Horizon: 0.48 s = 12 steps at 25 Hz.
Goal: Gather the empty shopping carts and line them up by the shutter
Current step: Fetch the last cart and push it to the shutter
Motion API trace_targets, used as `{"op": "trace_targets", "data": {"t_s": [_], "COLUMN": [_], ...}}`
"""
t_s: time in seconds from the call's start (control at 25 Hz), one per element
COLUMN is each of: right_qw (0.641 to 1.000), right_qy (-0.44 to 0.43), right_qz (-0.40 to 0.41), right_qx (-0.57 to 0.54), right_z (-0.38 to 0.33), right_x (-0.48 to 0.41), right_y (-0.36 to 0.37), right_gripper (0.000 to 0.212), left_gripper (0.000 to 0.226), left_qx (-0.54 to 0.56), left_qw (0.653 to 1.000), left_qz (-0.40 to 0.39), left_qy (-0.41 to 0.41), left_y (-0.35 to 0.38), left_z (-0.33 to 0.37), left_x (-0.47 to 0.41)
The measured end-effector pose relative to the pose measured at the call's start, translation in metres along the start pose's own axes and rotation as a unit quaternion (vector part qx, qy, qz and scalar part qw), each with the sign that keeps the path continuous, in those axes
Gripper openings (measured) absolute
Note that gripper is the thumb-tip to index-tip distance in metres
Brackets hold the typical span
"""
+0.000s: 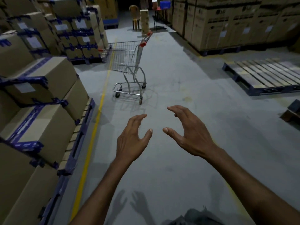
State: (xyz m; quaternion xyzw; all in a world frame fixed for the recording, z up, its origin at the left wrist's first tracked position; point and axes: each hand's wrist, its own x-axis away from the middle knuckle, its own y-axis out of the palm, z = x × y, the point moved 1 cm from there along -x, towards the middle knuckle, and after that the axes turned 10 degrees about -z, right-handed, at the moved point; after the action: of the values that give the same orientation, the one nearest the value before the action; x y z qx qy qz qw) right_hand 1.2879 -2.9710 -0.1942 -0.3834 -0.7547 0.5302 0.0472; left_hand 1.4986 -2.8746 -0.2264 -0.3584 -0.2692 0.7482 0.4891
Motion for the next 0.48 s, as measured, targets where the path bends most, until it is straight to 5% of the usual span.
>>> {"op": "trace_targets", "data": {"t_s": [0.48], "right_qw": [0.999], "right_qy": [0.010], "right_qz": [-0.006], "right_qx": [-0.049], "right_z": [0.203], "right_x": [-0.266], "right_y": [0.026], "right_gripper": [0.064], "left_gripper": [0.060], "left_qx": [-0.019], "left_qw": [0.998], "left_qz": [0.025], "left_qy": [0.047], "left_y": [0.060], "left_z": [-0.043], "left_x": [-0.310]}}
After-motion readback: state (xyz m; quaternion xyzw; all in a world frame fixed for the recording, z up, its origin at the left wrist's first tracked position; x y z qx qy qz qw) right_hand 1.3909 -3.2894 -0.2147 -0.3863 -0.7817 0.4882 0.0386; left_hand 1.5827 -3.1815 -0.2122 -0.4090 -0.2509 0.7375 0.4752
